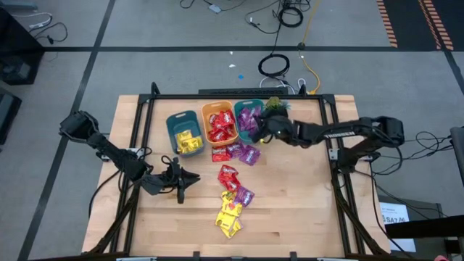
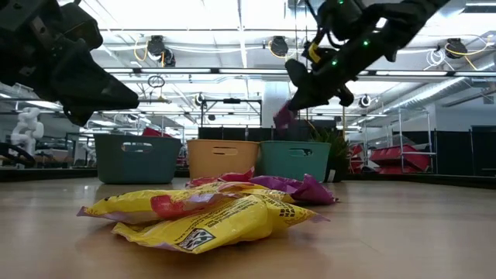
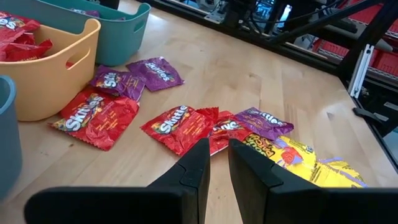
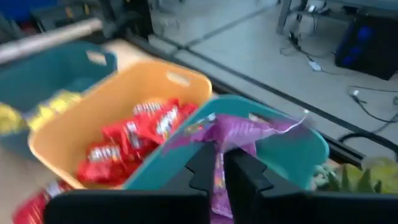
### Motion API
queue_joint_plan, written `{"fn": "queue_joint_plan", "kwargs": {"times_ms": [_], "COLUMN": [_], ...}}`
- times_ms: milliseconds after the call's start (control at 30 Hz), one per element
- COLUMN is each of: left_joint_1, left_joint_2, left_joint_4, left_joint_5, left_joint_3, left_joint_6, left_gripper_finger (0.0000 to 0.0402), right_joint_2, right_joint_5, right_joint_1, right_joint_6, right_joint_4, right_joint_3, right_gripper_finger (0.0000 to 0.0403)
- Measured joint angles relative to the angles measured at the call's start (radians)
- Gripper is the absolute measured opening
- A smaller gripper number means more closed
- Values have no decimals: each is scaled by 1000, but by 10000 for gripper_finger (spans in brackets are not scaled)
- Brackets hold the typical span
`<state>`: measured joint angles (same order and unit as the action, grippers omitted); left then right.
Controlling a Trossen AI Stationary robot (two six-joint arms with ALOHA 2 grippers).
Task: Sort candy
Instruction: Put the purple candy into the green bin
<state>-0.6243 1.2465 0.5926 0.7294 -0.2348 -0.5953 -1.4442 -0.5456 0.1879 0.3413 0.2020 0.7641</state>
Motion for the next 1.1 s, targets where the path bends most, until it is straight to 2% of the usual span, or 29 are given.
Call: {"fn": "queue_joint_plan", "kwargs": {"times_ms": [100,433,567,700,833,967,1100], "left_joint_1": [0,0,0,0,0,0,0], "left_joint_2": [0,0,0,0,0,0,0], "left_joint_4": [-4,0,0,0,0,1,3], "left_joint_5": [-17,-23,-46,-47,-47,-47,-47], "left_joint_3": [0,0,0,0,0,0,0], "left_joint_6": [0,0,0,0,0,0,0], "left_gripper_finger": [68,68,68,68,68,68,68], "right_joint_2": [-7,2,45,115,169,160,118], "right_joint_5": [5,28,29,44,81,56,-68], "right_joint_1": [12,3,-38,-111,-210,-332,-449], "right_joint_6": [-16,-21,-104,-94,-18,51,179], "right_joint_4": [-76,-80,-121,-243,-342,-326,-170], "right_joint_3": [41,96,97,97,92,19,-121], "right_gripper_finger": [57,217,261,272,263,248,235]}}
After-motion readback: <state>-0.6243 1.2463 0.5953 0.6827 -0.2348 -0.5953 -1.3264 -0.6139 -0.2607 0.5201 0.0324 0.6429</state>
